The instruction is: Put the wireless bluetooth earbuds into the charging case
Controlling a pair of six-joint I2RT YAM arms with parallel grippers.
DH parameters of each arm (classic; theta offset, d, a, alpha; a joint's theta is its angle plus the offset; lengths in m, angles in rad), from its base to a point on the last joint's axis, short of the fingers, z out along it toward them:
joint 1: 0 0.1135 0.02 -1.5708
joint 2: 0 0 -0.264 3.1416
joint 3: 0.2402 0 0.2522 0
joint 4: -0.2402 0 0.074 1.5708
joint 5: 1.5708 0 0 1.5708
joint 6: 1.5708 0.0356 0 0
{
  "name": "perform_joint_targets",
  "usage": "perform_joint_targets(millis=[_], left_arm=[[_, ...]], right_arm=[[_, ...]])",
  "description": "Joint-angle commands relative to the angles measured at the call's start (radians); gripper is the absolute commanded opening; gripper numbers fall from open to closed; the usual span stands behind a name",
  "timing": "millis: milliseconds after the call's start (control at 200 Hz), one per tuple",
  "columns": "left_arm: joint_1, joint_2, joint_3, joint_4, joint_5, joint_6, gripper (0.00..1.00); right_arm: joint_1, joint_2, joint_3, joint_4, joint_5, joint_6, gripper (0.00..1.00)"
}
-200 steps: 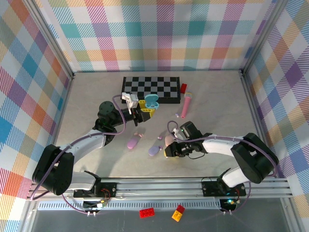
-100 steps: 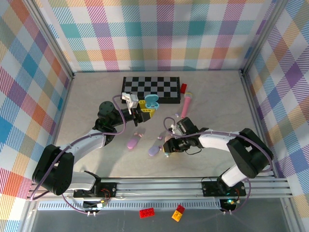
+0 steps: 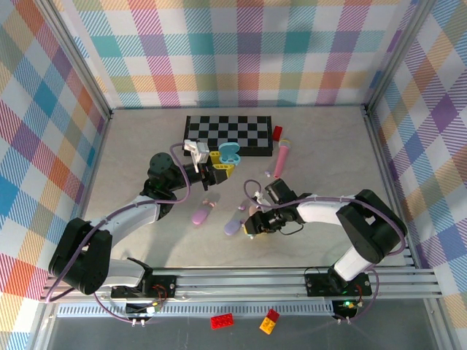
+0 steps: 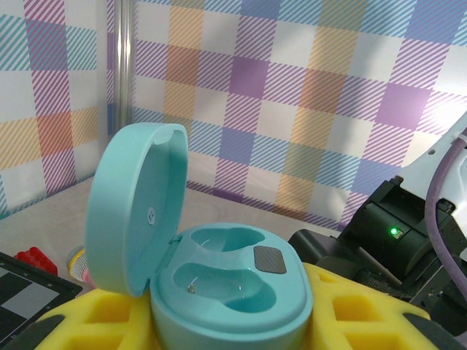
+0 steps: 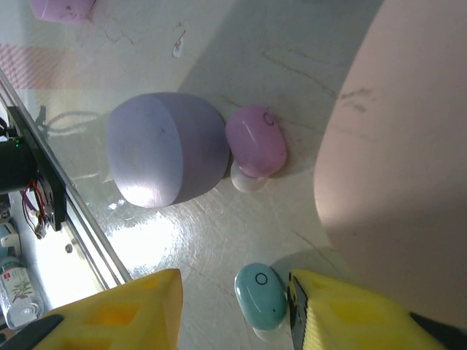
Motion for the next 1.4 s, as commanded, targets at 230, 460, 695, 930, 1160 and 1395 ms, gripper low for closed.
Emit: perform_joint_targets(millis=[230, 460, 695, 930, 1160, 1395], left_arm=[[0.008, -0.022, -0.004, 0.012, 0.021, 0.02, 0.36], [0.008, -0.025, -0.004, 0.011, 0.021, 0.02, 0.36], [0.008, -0.021, -0.005, 0.009, 0.021, 0.023, 0.36], [0.008, -0.02, -0.004, 0.011, 0.021, 0.023, 0.36], [0.008, -0.025, -0.007, 0.008, 0.018, 0.025, 0.36], [0.008, -0.022, -0.004, 0.007, 0.018, 0.028, 0.36]], right_arm=[[0.006, 0.022, -0.019, 0.001, -0.03, -0.013, 0.36], [0.011, 0.058, -0.015, 0.019, -0.029, -0.009, 0.33], [0.016, 0.055, -0.025, 0.021, -0.025, -0.009, 0.26], [0.023, 0.027, -0.027, 0.02, 0.006, -0.006, 0.24], [0.023, -0.048, -0.049, 0.007, 0.132, 0.008, 0.22], [0.012, -0.134, -0.092, -0.009, 0.291, 0.061, 0.23]])
